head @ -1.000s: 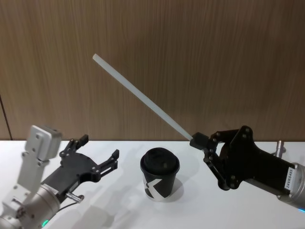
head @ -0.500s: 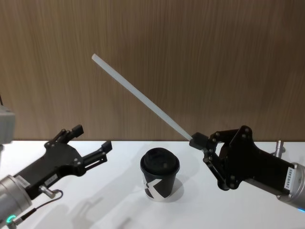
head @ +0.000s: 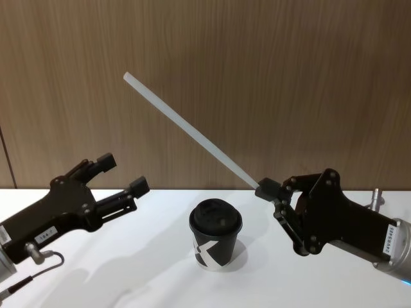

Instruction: Pick up the straw with one hand, pass it to the other hand, and insert it into the cup.

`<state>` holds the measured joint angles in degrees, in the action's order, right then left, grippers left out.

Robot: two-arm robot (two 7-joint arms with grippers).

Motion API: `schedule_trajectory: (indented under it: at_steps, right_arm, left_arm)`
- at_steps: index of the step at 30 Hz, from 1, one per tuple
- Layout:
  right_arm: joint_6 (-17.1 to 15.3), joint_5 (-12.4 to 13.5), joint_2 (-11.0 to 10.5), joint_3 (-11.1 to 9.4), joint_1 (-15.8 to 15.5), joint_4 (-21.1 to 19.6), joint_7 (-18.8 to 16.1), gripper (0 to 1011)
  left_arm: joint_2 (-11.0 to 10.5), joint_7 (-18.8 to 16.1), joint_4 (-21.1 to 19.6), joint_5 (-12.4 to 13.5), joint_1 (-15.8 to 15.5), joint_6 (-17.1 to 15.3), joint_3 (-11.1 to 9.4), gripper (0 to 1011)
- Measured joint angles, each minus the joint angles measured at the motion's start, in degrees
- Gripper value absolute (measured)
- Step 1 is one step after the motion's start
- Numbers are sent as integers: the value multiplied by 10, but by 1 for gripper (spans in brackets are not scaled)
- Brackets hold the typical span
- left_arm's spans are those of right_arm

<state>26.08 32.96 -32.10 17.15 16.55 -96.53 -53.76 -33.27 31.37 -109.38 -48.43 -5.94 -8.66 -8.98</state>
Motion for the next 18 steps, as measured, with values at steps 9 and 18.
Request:
schedule_trajectory:
  at_steps: [9, 18]
  right_arm:
    - [0, 0, 0, 0, 0, 0, 0, 0]
    - [0, 0, 0, 0, 0, 0, 0, 0]
  left_arm:
    - [-11, 58, -5, -48, -10, -9, 3, 1003]
    - [-17, 110, 6, -79, -32, -12, -7, 1003]
